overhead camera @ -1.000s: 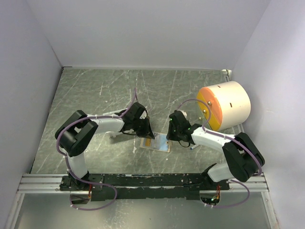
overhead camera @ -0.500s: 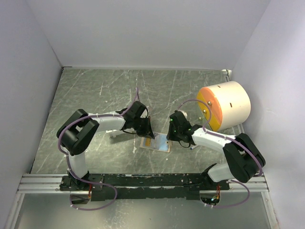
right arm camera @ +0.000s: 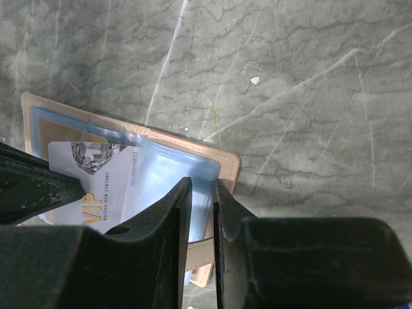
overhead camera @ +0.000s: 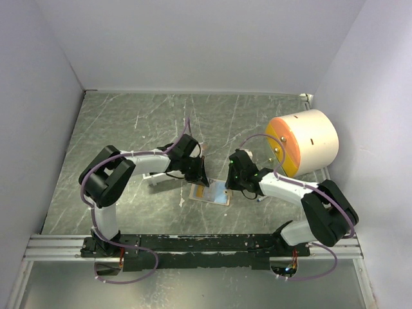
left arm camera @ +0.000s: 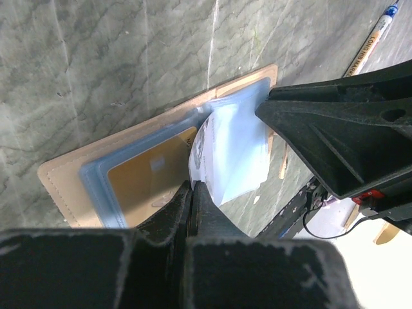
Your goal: Put the credit cards into the card holder
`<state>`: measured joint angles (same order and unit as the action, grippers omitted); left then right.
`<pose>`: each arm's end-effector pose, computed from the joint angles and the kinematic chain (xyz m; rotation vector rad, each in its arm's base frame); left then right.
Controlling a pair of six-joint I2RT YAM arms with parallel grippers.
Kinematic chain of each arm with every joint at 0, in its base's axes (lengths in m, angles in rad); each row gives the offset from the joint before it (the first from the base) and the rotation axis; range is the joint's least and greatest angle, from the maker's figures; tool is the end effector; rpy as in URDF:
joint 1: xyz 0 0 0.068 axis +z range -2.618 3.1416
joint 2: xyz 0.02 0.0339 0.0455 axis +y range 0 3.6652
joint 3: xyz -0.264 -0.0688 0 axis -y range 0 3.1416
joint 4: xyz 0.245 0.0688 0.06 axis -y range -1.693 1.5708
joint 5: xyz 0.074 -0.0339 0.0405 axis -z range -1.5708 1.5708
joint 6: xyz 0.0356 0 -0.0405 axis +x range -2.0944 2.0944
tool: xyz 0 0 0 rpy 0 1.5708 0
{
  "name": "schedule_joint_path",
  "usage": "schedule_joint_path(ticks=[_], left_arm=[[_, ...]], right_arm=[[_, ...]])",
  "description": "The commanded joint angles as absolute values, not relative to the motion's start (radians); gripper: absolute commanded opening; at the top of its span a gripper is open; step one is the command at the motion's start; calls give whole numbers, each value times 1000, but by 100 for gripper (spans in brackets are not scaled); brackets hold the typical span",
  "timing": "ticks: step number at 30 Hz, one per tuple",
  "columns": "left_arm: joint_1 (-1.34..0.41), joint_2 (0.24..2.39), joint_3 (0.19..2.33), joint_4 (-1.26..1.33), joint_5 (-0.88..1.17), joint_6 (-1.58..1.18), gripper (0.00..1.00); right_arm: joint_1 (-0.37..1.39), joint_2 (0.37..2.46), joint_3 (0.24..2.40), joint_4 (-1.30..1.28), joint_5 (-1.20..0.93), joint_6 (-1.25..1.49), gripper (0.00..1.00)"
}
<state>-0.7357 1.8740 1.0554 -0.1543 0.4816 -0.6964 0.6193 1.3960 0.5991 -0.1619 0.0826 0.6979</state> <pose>0.2628 -0.2602 0.1403 0.2668 2.7941 -1.0847 0.2062 0.1434 0.1506 0.1349 2.5745 0.4142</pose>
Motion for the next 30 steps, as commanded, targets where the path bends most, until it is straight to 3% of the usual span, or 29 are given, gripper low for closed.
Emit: schedule_joint_path(ticks=[1, 15, 21, 30], left_arm=[[-746, 1921, 1049, -241, 510, -641, 7], [-713, 1901, 1033, -259, 517, -634, 7], [-710, 1902, 990, -165, 569, -707, 7], [-710, 1904, 984, -165, 563, -714, 7]], right_arm=[[623, 1405, 592, -150, 100, 687, 19], [622, 1404, 607, -132, 102, 652, 18], [623, 1387, 715, -240, 103, 656, 37], [669, 1313, 641, -265, 52, 766, 37]])
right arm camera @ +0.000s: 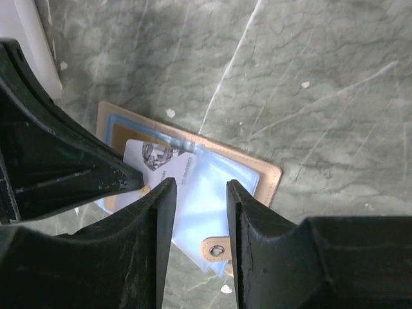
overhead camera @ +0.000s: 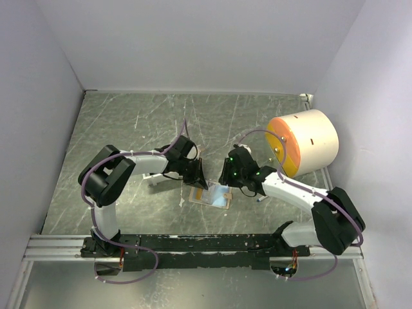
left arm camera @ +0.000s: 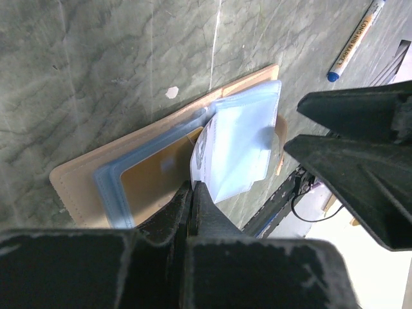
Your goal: Put the credit cards into the card holder
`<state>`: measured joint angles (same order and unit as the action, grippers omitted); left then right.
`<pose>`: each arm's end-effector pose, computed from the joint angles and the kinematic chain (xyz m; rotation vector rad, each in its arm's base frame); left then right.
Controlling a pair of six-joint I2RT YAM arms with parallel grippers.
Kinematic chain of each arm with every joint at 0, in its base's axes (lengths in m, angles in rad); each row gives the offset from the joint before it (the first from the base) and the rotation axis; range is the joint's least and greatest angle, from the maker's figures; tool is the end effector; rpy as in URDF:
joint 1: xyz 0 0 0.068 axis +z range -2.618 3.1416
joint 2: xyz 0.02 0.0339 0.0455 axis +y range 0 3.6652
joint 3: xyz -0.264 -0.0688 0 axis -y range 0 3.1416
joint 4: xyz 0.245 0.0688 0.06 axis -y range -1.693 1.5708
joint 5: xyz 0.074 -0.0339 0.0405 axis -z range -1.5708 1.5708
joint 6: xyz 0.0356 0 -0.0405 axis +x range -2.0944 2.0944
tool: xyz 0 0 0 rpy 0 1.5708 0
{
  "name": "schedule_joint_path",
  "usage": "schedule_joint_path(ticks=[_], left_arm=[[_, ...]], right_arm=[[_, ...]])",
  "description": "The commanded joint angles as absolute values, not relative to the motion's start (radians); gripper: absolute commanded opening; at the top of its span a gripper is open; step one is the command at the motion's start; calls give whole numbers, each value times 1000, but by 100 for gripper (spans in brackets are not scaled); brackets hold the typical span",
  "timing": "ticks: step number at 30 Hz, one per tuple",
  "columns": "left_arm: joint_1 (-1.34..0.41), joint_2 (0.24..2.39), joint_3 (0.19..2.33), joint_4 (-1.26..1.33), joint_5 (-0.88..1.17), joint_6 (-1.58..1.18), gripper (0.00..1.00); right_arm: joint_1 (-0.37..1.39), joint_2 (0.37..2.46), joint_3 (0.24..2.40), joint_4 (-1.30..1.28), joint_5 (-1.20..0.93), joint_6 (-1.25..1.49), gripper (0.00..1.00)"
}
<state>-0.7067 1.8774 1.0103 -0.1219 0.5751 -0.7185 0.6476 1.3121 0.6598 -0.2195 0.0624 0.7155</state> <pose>0.2620 -0.2492 0.1304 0.2340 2.8328 -1.1878 0.2040 0.1515 0.1838 0.1138 2.5101 0.5160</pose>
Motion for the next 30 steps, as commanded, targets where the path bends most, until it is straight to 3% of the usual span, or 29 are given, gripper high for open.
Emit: schedule_joint_path(ticks=[1, 9, 21, 30], left_arm=[[-709, 1903, 983, -166, 559, -715, 7], [-709, 1895, 995, -173, 541, -722, 7], [-707, 1918, 1057, -252, 566, -675, 7], [-707, 1936, 1041, -240, 594, -668, 7]], right_arm=[[675, 1316, 640, -274, 55, 774, 37], [719, 1333, 624, -309, 139, 820, 33], [724, 1417, 576, -270, 179, 801, 18], [725, 1418, 575, -267, 186, 793, 15]])
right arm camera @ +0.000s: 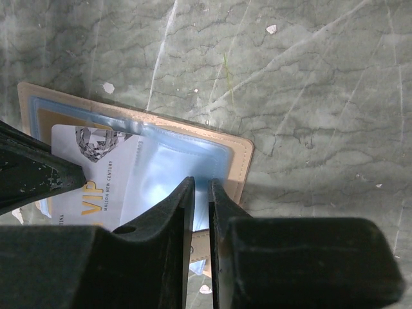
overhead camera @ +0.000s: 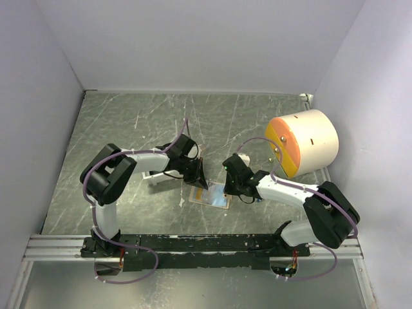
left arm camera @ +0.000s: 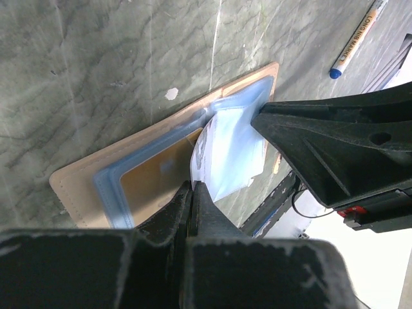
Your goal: Put the credit cards into the card holder
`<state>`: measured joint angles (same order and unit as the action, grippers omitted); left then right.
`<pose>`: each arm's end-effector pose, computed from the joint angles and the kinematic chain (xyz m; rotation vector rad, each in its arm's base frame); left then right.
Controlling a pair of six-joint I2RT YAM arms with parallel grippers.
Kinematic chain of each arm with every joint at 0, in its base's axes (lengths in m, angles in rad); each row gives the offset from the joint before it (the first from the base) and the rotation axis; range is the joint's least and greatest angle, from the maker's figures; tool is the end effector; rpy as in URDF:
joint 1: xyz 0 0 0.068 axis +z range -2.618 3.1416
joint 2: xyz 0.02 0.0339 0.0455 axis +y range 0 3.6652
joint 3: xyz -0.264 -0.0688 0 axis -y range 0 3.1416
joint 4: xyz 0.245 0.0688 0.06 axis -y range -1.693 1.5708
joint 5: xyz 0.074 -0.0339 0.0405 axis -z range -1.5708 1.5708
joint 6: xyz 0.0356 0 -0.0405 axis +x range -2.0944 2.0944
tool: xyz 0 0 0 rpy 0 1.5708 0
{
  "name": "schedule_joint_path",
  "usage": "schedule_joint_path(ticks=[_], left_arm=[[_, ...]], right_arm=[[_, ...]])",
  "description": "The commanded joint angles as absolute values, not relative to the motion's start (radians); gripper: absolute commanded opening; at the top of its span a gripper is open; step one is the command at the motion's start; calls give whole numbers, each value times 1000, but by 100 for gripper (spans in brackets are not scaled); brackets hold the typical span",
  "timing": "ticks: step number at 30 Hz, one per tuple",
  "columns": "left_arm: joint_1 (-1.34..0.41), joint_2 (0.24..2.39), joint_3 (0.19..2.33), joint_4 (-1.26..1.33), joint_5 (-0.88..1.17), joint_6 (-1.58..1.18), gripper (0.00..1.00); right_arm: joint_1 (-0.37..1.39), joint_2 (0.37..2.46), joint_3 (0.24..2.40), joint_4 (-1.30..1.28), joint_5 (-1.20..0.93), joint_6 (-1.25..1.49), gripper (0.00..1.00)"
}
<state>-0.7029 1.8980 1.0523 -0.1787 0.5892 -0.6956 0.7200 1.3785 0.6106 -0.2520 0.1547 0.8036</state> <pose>0.2665 -0.2517 0.1314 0.2538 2.8618 -1.1811 0.1875 0.1572 0.1526 0.1665 2.6109 0.3636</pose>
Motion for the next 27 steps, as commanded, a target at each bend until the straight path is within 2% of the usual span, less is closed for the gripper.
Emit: schedule_joint_path(ticks=[1, 16, 27], left_arm=[[-707, 1940, 1037, -229, 606, -673, 7], [-713, 1994, 1073, -227, 661, -686, 7], [-714, 2004, 1132, -264, 608, -699, 7]], right_arm=[[725, 1415, 575, -266, 186, 793, 15], [725, 1448, 585, -229, 191, 774, 14], [697, 1487, 661, -253, 273, 700, 13]])
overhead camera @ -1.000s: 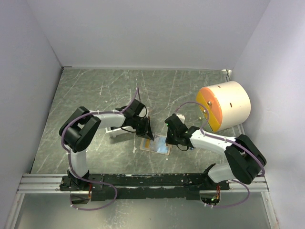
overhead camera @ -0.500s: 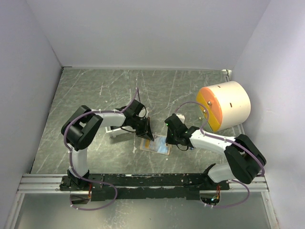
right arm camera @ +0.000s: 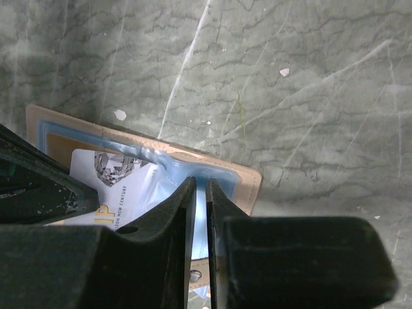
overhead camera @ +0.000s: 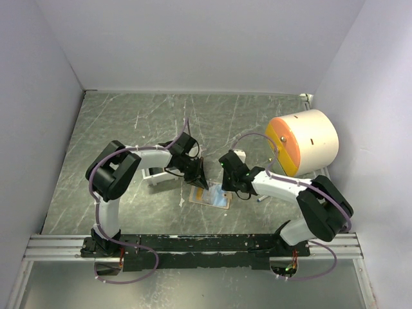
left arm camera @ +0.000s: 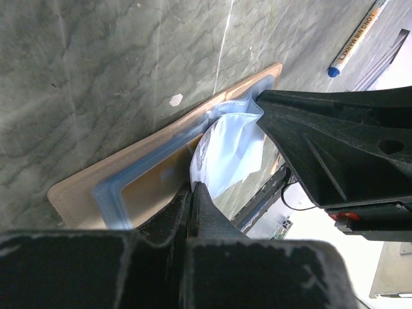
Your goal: Put the credit cards into the card holder
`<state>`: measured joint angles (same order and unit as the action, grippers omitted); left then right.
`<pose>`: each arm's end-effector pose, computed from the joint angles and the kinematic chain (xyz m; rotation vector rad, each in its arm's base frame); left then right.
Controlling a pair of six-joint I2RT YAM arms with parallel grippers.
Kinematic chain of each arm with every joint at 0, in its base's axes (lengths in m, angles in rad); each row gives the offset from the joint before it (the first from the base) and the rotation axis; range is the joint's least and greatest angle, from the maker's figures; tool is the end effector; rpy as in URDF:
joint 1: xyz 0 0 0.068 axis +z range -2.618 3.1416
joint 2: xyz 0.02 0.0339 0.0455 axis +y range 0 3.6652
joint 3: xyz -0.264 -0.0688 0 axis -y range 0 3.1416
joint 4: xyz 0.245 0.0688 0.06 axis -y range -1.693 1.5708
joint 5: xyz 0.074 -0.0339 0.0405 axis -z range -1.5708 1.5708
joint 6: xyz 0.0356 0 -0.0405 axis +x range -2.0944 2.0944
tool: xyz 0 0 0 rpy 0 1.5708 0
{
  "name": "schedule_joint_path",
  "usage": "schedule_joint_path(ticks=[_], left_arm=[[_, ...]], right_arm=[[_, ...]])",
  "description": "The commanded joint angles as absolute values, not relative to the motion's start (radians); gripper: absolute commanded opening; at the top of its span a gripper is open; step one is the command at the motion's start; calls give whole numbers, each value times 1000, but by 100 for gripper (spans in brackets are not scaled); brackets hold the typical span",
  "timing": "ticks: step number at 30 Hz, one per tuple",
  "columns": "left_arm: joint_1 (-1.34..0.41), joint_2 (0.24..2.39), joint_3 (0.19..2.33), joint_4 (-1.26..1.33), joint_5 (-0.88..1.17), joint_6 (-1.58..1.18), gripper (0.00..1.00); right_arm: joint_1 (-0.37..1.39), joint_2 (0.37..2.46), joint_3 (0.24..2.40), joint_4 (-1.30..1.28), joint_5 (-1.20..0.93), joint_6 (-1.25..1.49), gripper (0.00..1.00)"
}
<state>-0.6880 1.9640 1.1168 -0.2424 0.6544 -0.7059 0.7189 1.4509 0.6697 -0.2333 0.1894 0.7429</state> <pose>0.2764 -0.2553 0.1228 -0.2111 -2.8420 1.1864 0.2017 0.1676 0.1532 0.1012 2.5863 0.3102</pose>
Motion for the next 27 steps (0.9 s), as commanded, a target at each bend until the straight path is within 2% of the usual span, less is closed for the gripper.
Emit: schedule_joint_path(ticks=[1, 6, 10, 17, 27], left_arm=[[-714, 2007, 1131, -261, 609, -702, 7], [-723, 1986, 1096, -218, 583, -748, 7], [-722, 1973, 1108, -263, 555, -723, 7], [-722, 1977, 1130, -281, 569, -702, 7], [-701, 1938, 1114, -285, 583, -697, 7]], right_arm=[[692, 1486, 664, -257, 279, 693, 13], [686, 1449, 696, -306, 281, 680, 14], [693, 1337, 663, -328, 187, 746, 25], [706, 1302, 571, -280, 120, 825, 30], [705, 1388, 538, -223, 151, 809, 16]])
